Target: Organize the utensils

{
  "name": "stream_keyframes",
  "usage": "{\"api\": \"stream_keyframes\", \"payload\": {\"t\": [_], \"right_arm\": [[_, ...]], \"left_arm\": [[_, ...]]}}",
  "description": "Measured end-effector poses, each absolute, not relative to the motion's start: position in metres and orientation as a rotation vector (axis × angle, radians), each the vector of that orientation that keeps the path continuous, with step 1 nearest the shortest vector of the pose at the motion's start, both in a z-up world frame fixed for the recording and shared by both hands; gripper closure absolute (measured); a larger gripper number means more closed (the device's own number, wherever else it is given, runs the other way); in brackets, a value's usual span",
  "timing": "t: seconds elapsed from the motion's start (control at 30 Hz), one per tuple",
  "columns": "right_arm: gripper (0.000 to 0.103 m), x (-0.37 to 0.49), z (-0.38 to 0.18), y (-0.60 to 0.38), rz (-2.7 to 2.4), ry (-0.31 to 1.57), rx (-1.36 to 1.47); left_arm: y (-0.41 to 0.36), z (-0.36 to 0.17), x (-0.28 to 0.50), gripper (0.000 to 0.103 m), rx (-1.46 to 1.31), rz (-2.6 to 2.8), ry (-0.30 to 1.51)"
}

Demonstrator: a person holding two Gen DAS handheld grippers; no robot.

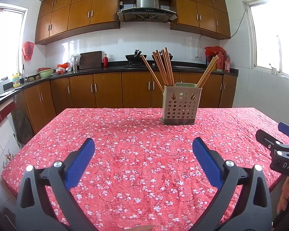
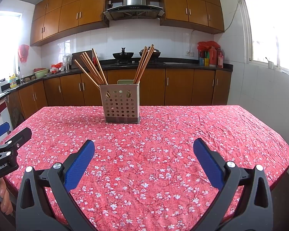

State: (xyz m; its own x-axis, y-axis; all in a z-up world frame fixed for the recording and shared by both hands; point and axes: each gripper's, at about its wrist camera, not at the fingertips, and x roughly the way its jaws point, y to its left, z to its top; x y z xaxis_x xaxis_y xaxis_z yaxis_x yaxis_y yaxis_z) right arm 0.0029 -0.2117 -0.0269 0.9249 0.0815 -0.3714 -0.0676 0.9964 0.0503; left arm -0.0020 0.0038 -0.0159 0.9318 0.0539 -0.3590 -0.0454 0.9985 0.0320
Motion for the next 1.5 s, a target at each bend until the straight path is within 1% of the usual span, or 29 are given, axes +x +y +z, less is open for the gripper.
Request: {"api": "stream_keyframes", "payload": {"t": [1.5], "right_arm": [[0.002, 0.003, -0.0286, -0.2089, 0.075, 0.389, 0.042]], "left_arm": [[0.0043, -0.0211, -0.0001, 0.004, 0.014, 0.047, 0.381]]}}
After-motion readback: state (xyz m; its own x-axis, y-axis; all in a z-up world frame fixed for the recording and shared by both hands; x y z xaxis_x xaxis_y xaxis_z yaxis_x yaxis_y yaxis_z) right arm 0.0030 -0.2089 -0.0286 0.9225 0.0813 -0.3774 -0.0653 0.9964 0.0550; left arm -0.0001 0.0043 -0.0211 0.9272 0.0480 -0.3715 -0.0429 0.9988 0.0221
